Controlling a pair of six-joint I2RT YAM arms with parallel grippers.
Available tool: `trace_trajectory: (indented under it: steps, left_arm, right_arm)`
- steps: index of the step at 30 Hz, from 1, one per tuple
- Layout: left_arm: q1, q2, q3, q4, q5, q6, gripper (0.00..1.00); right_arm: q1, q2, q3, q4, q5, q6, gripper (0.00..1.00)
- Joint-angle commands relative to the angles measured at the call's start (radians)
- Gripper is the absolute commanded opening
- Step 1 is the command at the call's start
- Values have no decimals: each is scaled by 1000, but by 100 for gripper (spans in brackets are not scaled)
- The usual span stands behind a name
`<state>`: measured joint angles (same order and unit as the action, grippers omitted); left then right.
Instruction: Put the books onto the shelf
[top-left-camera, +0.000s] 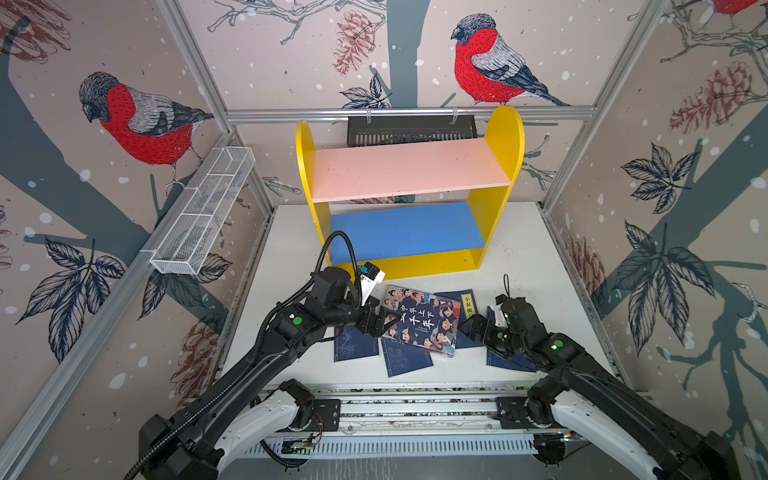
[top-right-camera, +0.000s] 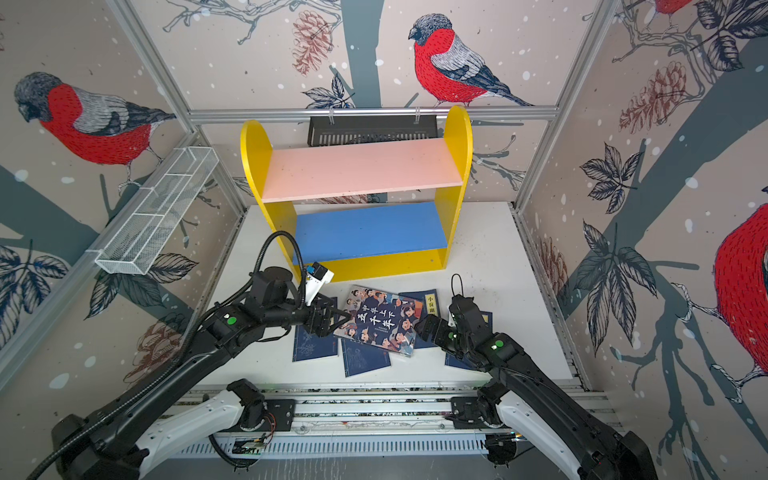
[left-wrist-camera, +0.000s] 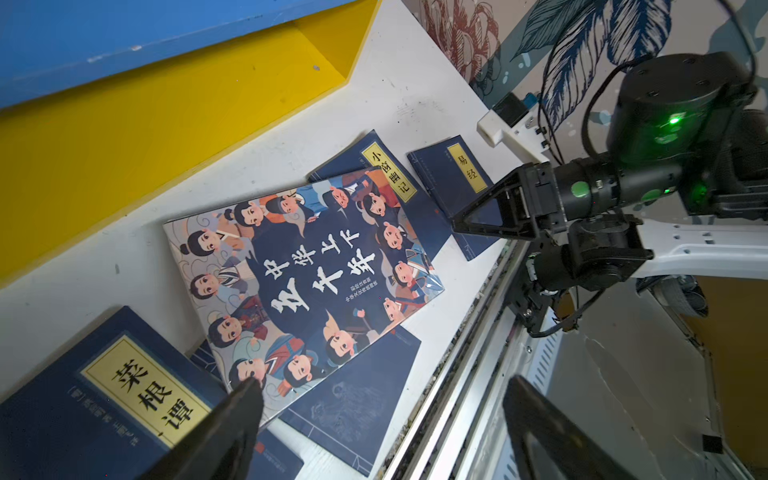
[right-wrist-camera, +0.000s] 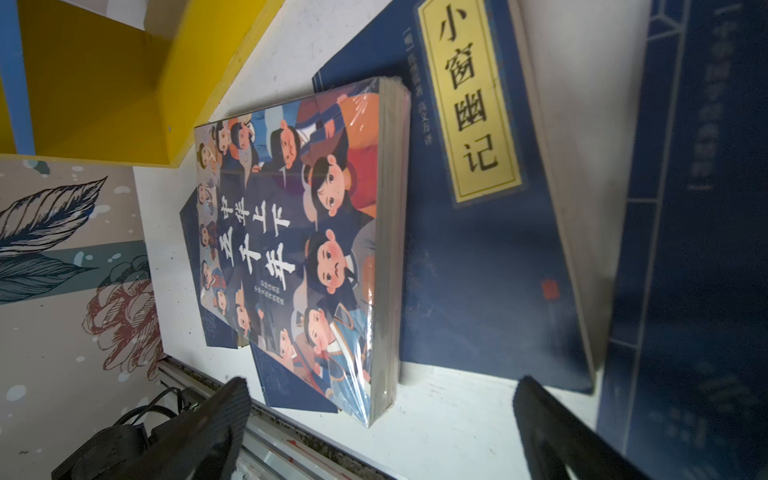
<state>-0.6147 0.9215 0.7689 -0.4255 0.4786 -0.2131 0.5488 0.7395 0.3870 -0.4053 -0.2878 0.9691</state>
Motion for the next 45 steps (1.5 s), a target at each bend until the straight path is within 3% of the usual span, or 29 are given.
trace_trajectory:
  steps: [1, 7, 19, 26, 31, 40, 45]
  left_arm:
    - [-20, 6, -63, 111, -119, -84, 91]
    - [-21, 77, -131, 165, -176, -194, 92]
    - [31, 191, -228, 250, -155, -224, 95]
    - [43, 286, -268, 353, 61, -272, 92]
    - [40, 306, -269, 360, 68, -262, 91]
    - [21, 316, -293, 411, 178, -284, 89]
    - [13, 340, -260, 381, 195, -212, 88]
  right_arm:
    - [6, 4, 12, 33, -47, 21, 99]
    - [37, -8, -15, 57, -74, 74, 97]
    - [132, 0, -112, 155, -73, 180, 96]
    - [197, -24, -174, 227, -42, 251, 96]
    - [205, -52, -217, 270, -28, 287, 95]
    - [219, -83, -274, 318, 16, 342, 94]
    - [222, -138, -324, 329, 90, 416, 94]
